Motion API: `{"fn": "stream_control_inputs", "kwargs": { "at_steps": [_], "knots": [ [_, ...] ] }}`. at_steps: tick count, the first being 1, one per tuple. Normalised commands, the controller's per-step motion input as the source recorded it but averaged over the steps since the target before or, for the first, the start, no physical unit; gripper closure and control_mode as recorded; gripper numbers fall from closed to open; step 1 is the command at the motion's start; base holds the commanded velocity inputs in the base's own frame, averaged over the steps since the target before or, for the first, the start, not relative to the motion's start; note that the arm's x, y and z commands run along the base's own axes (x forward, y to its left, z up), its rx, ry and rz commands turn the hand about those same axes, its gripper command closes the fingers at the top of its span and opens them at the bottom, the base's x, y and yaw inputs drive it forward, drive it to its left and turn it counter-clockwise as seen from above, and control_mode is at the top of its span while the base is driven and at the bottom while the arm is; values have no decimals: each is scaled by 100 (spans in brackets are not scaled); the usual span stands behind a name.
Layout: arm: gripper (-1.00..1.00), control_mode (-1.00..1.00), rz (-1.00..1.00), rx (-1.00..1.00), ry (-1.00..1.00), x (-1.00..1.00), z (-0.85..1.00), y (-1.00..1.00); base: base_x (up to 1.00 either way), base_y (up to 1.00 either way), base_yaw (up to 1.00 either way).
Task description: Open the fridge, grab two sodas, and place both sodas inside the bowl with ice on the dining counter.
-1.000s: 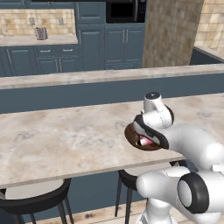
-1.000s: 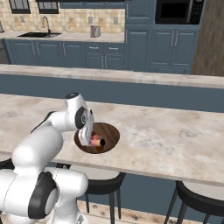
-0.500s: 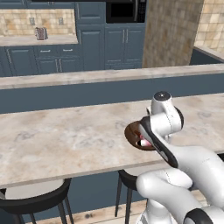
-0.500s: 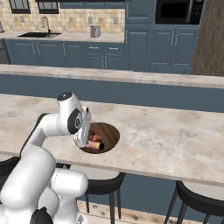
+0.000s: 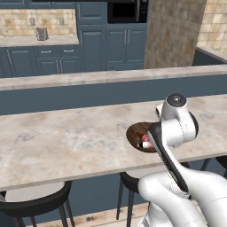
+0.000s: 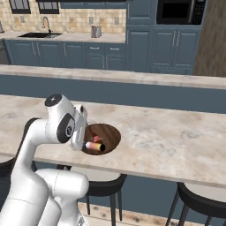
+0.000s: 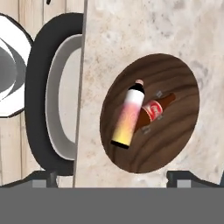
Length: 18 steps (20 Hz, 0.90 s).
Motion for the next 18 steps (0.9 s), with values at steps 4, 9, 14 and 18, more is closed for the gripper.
{"fn": "stream_control_inputs", "kwargs": {
  "at_steps": [4,9,14,18],
  "knots": [
    [-100,-100,0,0,-16,-44,46,0,0,0,0],
    [-100,-100,0,0,-18,-49,45,0,0,0,0],
    [-100,-100,0,0,-18,-52,47,0,0,0,0],
    [-100,-100,0,0,-16,-42,49,0,0,0,0]
  ]
}}
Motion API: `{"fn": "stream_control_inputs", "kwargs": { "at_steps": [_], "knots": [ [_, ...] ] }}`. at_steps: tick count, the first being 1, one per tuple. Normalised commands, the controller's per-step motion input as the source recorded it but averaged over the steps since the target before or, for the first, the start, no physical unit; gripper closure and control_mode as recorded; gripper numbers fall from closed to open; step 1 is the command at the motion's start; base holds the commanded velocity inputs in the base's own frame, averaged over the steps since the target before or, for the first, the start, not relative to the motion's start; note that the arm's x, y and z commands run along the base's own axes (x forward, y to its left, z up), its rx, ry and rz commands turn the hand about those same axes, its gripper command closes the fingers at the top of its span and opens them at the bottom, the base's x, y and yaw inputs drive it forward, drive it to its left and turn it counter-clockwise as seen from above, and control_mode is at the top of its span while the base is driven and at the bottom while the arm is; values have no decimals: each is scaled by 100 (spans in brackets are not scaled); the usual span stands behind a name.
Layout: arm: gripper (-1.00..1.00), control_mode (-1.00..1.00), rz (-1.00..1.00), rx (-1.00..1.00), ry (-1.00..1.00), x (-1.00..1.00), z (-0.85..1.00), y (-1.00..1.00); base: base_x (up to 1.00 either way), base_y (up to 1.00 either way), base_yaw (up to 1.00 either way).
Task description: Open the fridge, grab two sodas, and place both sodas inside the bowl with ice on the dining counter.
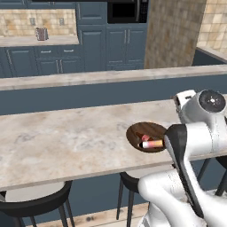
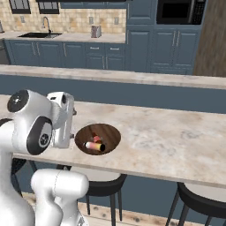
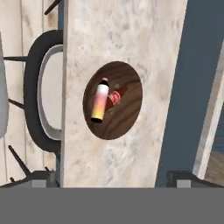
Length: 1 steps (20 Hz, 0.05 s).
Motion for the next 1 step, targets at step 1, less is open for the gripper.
{"fn": "stream_control_inputs", "kwargs": {
  "at_steps": [1],
  "knots": [
    [-100,-100,0,0,-15,-39,35,0,0,0,0]
  ]
}}
